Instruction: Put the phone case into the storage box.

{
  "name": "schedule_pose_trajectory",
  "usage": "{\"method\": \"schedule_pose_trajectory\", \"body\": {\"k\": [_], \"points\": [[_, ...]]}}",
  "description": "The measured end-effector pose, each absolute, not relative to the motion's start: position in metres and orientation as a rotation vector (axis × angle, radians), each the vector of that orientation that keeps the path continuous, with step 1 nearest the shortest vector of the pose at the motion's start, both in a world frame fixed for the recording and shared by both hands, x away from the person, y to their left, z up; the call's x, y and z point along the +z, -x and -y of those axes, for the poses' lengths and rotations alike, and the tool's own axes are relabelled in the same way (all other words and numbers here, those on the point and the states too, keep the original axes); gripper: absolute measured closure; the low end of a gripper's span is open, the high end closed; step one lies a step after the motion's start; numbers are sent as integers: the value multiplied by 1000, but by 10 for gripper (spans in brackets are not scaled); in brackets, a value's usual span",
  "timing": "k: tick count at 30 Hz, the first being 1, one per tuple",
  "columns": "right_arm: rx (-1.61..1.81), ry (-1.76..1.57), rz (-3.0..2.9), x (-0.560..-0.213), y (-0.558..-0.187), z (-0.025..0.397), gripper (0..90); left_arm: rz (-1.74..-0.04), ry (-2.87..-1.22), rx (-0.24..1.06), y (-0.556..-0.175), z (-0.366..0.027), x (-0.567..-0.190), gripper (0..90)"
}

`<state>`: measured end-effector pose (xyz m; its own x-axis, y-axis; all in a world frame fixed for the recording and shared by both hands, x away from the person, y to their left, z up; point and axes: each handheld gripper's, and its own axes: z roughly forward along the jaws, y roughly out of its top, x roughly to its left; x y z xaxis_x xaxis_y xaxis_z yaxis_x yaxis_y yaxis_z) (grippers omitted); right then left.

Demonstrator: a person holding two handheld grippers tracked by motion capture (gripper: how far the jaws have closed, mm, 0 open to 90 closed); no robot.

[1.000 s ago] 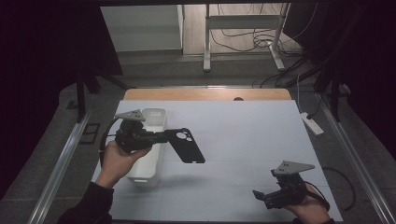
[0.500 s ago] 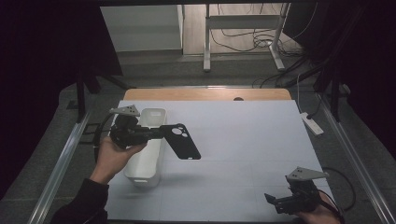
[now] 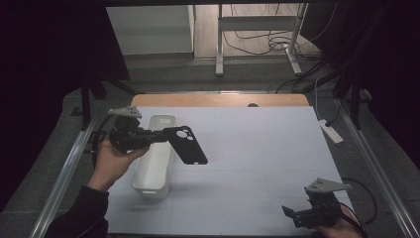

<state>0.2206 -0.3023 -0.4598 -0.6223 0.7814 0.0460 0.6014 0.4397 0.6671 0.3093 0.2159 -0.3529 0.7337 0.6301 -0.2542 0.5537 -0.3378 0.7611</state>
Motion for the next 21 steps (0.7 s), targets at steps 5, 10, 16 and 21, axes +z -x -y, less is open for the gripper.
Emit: {"method": "schedule_pose_trajectory", "body": {"k": [5, 10, 16, 21], "points": [[960, -1196, -2427, -460, -221, 302, 0, -910, -2025, 130, -309, -221, -347, 846], [963, -1199, -2426, -460, -221, 303, 0, -940, -2018, 156, -308, -233, -340, 847], [960, -1200, -2428, -460, -221, 302, 0, -973, -2019, 182, -308, -245, -338, 847], [959, -1198, -2432, -460, -221, 302, 0, -1004, -2017, 208, -308, -258, -337, 847]]}}
